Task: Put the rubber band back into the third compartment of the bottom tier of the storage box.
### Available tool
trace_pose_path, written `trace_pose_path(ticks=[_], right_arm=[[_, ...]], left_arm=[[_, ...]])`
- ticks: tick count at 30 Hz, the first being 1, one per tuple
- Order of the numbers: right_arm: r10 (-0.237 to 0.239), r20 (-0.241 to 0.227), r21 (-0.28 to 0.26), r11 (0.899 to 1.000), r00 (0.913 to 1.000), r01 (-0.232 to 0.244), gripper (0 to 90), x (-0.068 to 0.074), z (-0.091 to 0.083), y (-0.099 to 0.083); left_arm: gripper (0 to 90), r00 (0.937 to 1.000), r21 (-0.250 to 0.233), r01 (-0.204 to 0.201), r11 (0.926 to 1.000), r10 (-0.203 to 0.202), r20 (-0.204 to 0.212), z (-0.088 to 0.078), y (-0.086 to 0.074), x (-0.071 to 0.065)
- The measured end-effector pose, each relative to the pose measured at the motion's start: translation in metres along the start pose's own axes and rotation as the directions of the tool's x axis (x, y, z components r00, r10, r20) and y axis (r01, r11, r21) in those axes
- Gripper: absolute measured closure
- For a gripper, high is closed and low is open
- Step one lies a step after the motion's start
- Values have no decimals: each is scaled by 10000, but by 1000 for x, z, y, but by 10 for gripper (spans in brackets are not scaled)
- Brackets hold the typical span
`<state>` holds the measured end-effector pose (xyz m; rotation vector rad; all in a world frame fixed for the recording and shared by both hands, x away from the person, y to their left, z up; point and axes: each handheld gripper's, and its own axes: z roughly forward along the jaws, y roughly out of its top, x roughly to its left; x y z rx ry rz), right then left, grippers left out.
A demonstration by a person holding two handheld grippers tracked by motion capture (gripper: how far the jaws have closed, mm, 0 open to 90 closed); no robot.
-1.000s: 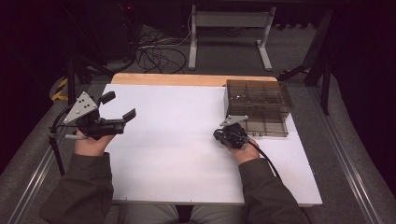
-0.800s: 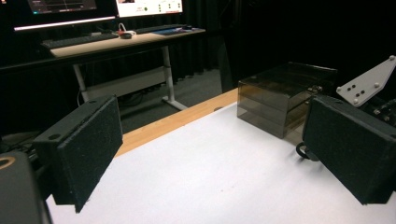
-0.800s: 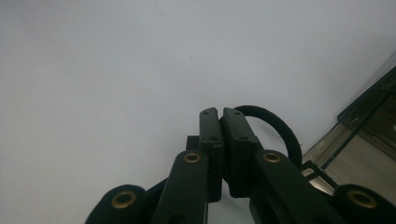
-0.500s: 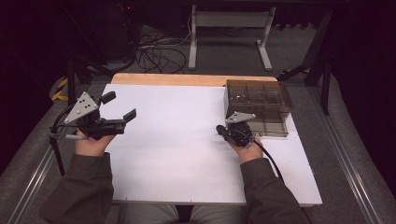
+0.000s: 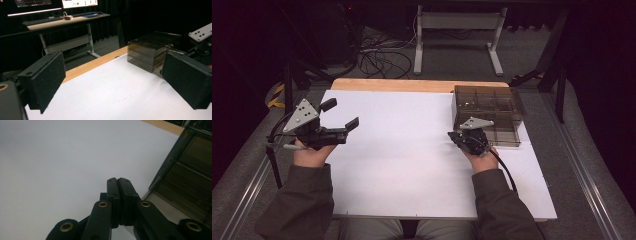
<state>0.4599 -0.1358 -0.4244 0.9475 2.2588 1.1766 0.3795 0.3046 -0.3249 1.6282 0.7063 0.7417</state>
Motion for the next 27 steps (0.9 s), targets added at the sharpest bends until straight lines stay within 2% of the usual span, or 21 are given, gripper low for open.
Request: trace_pose_path(ticks=[20, 27], right_arm=[[640, 539, -526, 9967, 9965, -612, 878, -23, -21, -4], [955, 837, -667, 9937, 9919, -901, 879, -33, -28, -8]], left_arm=[[60, 10000, -10, 19, 10000, -19, 40, 1, 0, -1], [60, 10000, -8, 15, 10000, -15, 45, 1, 0, -1]])
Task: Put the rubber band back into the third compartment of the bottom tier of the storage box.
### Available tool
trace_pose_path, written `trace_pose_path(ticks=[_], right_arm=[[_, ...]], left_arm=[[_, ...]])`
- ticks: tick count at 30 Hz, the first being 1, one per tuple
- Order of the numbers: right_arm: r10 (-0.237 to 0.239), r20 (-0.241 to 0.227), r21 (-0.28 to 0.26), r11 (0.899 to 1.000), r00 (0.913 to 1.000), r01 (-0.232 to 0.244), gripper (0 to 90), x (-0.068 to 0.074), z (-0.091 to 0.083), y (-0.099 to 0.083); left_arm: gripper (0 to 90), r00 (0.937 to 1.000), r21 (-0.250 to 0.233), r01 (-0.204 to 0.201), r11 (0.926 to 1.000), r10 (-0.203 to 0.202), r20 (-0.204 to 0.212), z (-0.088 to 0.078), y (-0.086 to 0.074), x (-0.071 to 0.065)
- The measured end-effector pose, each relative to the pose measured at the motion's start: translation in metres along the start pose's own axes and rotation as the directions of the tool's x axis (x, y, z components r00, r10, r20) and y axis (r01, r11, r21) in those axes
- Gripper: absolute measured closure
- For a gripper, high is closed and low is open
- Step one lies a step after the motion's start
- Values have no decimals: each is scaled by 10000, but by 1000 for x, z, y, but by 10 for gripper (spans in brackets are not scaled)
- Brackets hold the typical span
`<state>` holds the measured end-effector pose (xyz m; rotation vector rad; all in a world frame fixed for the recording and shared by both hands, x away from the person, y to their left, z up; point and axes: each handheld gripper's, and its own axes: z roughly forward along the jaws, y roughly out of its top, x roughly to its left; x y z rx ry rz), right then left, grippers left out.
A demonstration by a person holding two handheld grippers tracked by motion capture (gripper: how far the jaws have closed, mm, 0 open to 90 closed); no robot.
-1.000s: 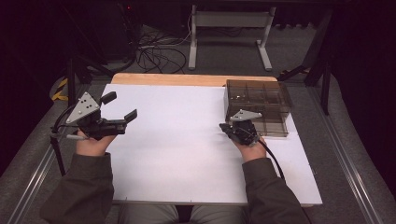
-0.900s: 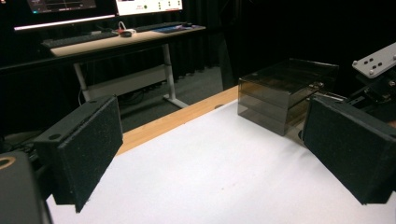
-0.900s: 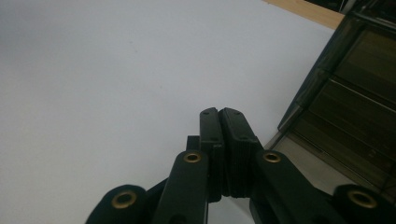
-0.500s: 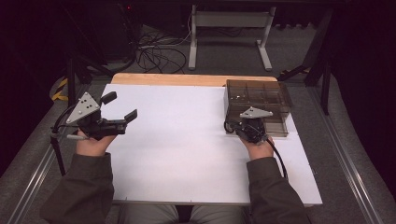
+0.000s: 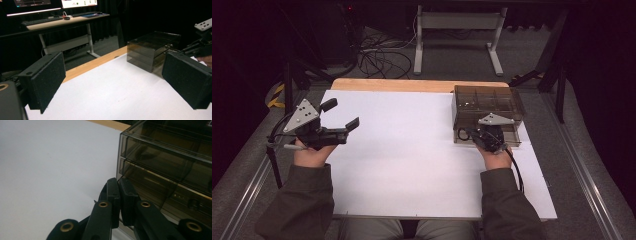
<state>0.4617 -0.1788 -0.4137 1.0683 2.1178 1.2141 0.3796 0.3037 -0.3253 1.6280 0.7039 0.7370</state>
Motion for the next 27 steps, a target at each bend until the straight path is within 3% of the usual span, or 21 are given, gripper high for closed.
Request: trace_pose_path(ticks=[17, 27], right_arm=[[774, 716, -230, 9969, 9944, -759, 879, -30, -16, -11], [1465, 1197, -523, 9886, 9819, -1411, 880, -53, -31, -20]], left_arm=[[60, 10000, 26, 17, 10000, -17, 8, 1, 0, 0], [60, 10000, 47, 9, 10000, -9, 27, 2, -1, 0]])
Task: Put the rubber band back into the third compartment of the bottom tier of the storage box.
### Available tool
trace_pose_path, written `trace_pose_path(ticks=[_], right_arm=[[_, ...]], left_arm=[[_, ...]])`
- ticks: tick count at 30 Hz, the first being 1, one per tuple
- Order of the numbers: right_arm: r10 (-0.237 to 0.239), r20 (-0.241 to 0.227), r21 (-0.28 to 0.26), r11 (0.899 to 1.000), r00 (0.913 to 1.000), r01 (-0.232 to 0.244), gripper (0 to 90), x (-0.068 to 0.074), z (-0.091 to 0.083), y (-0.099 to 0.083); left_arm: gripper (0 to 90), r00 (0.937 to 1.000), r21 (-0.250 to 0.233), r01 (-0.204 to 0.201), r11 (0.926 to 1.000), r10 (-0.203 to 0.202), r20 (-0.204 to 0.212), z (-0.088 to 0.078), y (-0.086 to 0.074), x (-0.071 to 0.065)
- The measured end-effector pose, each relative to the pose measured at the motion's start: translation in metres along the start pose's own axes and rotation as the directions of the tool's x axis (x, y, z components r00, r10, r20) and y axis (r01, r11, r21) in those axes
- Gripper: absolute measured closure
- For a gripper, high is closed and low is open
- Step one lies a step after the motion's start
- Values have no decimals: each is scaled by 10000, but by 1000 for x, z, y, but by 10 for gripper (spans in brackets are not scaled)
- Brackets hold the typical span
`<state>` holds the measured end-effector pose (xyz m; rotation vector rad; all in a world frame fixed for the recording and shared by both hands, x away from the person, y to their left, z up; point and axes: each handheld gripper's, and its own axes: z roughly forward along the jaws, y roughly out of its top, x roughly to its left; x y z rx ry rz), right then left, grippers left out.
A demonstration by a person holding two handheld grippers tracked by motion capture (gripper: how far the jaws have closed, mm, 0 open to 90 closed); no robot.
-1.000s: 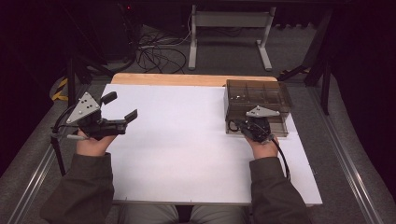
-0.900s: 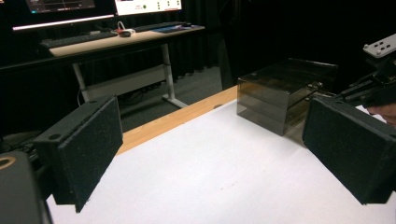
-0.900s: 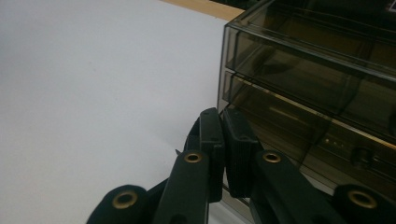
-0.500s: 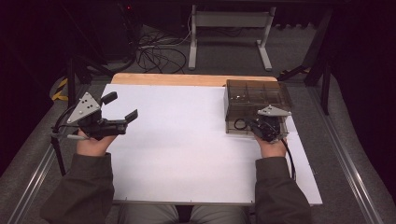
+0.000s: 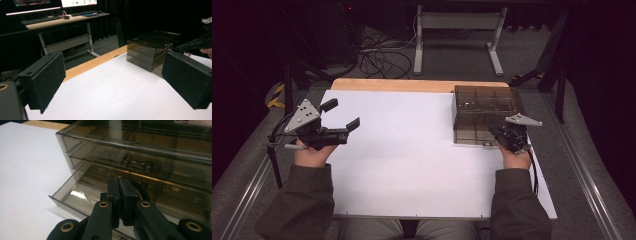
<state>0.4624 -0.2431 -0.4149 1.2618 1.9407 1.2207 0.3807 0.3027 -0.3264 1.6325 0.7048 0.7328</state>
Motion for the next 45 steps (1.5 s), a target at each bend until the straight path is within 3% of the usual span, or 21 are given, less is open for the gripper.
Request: trace_pose_path(ticks=[7, 27, 45], right_arm=[[212, 347, 96, 9997, 9992, -215, 879, -13, -3, -5], [288, 1253, 697, 9969, 9917, -377, 877, -24, 5, -16], [568, 1447, 977, 9927, 9879, -713, 876, -31, 12, -21]], left_arm=[[60, 10000, 32, -4, 10000, 4, 8, 1, -1, 0], [60, 10000, 60, -5, 10000, 5, 24, 2, -1, 0], [60, 10000, 84, -12, 10000, 12, 46, 3, -1, -1]])
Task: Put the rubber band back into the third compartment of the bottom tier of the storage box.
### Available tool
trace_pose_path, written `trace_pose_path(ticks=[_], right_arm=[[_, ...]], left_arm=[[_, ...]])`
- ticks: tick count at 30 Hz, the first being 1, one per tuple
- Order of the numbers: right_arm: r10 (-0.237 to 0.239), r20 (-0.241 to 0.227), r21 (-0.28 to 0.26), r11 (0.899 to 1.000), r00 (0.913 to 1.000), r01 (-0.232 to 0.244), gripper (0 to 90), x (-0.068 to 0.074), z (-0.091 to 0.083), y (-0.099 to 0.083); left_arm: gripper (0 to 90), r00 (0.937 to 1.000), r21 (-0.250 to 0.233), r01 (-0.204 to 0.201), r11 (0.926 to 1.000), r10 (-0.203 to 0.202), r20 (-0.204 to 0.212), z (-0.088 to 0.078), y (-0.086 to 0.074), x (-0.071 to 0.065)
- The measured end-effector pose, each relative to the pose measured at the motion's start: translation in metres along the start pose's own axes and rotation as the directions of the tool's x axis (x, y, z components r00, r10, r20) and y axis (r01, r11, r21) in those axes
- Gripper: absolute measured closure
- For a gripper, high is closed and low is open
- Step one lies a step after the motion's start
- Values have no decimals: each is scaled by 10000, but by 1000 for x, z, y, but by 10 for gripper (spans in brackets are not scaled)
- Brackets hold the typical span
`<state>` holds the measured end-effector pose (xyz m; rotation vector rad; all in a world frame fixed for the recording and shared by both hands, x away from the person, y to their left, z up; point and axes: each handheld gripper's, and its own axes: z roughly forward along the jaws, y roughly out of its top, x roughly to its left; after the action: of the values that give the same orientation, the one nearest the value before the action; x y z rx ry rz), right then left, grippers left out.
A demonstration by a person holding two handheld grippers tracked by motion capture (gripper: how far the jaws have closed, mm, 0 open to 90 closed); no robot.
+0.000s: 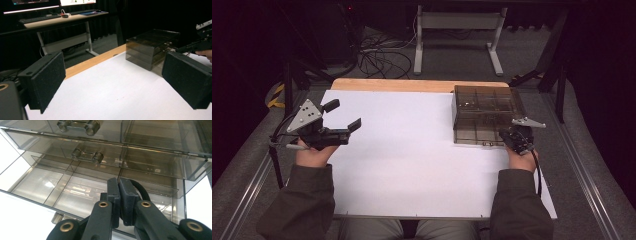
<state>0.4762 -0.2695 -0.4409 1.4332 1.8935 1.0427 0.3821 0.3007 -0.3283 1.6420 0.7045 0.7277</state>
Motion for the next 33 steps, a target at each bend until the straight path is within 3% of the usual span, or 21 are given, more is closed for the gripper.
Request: trace_pose_path(ticks=[33], right_arm=[[377, 88, 494, 9981, 9993, -381, 869, -7, 15, -4]], left_arm=[[60, 10000, 75, -24, 10000, 23, 53, 2, -1, -1]])
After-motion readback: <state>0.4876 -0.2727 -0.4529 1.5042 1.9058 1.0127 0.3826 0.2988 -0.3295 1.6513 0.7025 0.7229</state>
